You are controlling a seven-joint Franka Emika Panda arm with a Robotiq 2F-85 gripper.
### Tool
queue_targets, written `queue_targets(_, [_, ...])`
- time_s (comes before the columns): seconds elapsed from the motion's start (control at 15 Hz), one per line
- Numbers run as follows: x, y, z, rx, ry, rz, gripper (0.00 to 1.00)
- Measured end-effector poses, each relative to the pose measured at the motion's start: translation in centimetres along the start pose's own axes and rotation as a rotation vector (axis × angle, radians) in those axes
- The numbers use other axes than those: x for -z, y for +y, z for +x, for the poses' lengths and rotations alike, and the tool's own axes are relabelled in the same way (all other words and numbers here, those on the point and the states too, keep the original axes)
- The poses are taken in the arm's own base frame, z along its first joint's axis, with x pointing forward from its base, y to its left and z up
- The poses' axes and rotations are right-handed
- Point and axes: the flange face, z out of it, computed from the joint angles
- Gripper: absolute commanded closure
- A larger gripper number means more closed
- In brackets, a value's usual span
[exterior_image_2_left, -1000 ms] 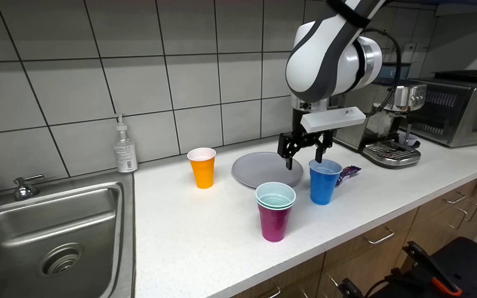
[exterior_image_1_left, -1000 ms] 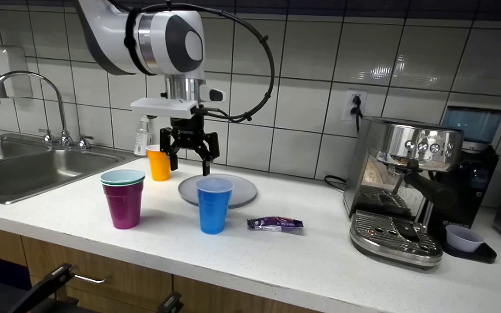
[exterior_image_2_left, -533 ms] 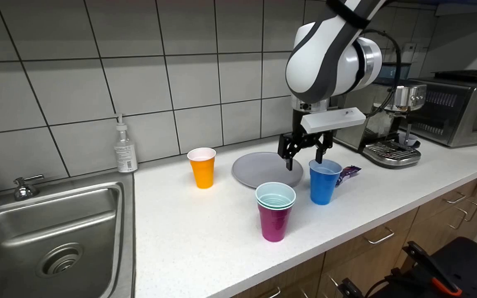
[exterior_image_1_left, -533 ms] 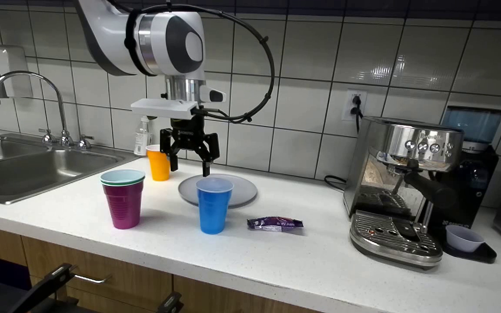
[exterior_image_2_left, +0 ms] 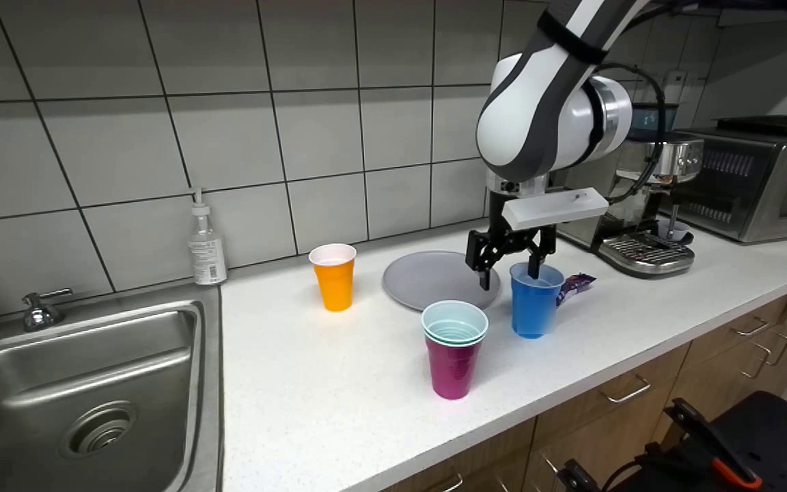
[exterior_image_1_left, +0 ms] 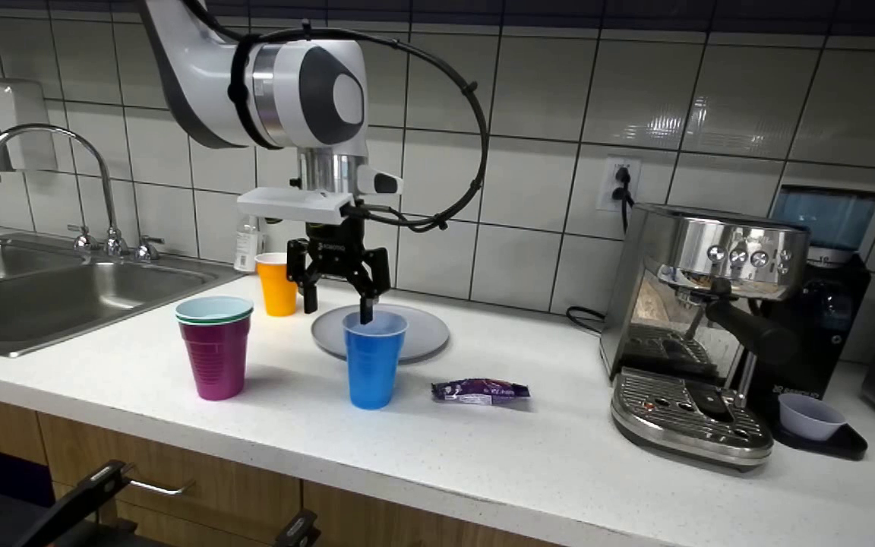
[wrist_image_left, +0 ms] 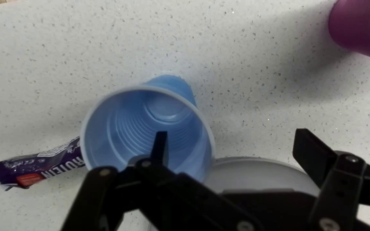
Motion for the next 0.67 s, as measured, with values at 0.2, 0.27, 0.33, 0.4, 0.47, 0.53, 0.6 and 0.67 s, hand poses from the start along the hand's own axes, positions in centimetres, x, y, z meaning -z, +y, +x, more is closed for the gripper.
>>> queue_targets(0.2, [-0.6,0.12,-0.01,-0.003,-0.004,0.0,0.0])
queue_targets(0.27, [-0.78,0.13,0.0,-0.003,-0.004,0.0,0.14])
queue_targets(0.33, [-0.89,0.12,0.01,-0.003,-0.003,0.0,0.26])
queue_targets(0.4, [-0.94,0.12,0.04,-0.003,-0.001,0.001,0.32])
queue_targets(0.47, [-0.96,0.14,0.08,-0.003,0.003,0.001,0.42])
queue_targets(0.53, [-0.95,0.16,0.12,-0.004,0.007,0.002,0.49])
queue_targets(0.6, [-0.92,0.19,0.17,-0.005,0.01,0.002,0.58])
queue_targets(0.67, [-0.9,0.23,0.2,-0.006,0.013,0.003,0.65])
